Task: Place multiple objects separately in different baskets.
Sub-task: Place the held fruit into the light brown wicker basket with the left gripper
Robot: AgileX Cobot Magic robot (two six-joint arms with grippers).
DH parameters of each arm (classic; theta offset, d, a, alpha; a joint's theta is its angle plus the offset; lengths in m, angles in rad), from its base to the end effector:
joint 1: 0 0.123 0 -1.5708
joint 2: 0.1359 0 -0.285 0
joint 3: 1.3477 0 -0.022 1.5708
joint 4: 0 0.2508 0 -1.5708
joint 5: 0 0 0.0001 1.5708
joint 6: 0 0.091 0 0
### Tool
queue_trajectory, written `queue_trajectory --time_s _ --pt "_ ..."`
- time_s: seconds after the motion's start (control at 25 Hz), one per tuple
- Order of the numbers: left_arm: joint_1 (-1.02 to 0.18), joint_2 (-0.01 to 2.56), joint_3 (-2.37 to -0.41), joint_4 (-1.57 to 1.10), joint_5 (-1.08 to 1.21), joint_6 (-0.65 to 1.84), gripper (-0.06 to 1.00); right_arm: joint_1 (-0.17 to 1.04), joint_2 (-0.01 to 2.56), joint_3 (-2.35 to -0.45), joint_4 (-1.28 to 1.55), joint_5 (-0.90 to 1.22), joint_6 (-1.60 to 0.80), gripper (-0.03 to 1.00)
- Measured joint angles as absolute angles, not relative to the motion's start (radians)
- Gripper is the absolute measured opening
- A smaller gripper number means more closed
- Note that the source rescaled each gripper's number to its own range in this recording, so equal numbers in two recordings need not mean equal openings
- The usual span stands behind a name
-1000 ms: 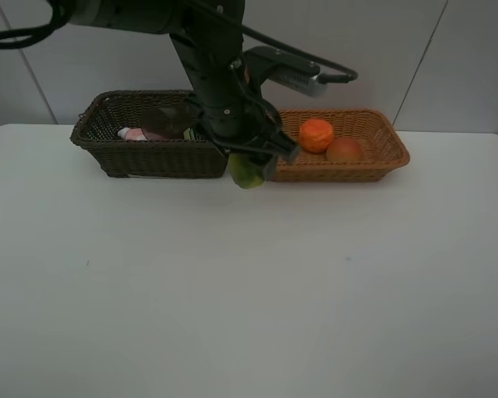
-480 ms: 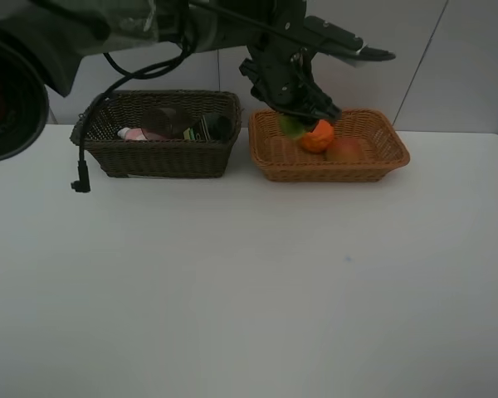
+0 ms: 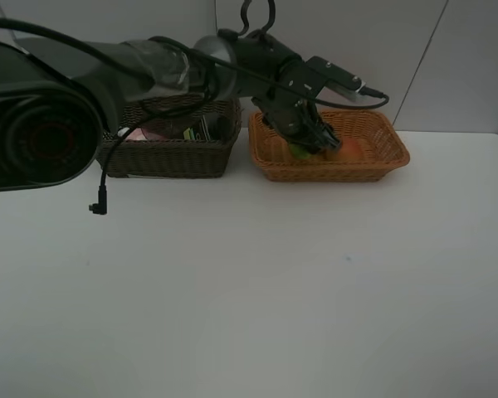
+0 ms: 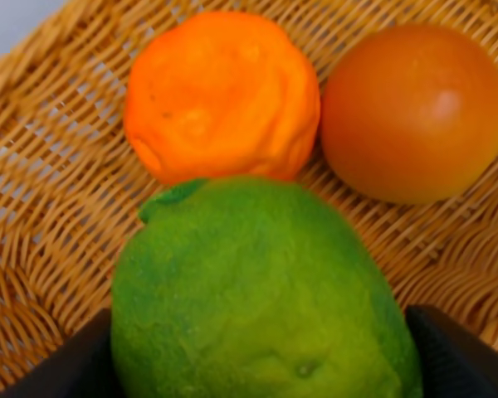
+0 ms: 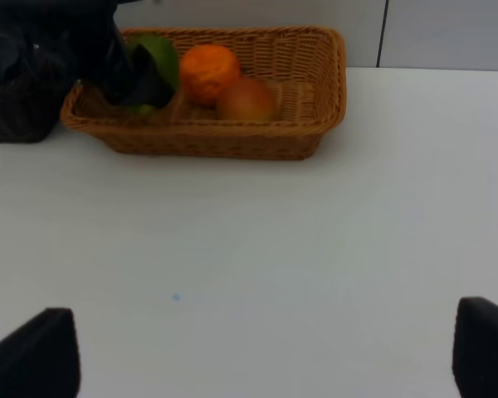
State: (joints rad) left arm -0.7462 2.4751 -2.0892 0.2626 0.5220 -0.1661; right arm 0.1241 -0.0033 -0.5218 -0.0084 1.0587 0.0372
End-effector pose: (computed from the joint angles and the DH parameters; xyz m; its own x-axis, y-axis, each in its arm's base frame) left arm 0.4151 -0.3677 0.1493 -0.4905 0.5383 -0.6853 0.6394 0.7566 0.1367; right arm -0.0077 -0.0016 0.2835 -0.4320 -0.0206 -0.9016 -0.1030 0.9943 0.0267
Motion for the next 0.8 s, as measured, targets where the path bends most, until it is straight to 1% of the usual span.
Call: queue_trajectory --time_s 0.4,0.6,0.8 --pt "-0.733 2.477 -2.089 0.264 0.511 -0.167 0.81 0.124 -0.003 -0.522 -0.008 1.059 0.037 0.97" --pt "-0.727 2.477 -2.089 0.311 0.511 -0.167 0.87 0.124 -0.003 -0.522 -0.008 1.059 0.037 0.97" --pt "-0.727 2.477 -2.091 0.314 0.508 -0.167 0.88 0.124 -0.003 -0.522 -0.008 1.059 0.037 0.97"
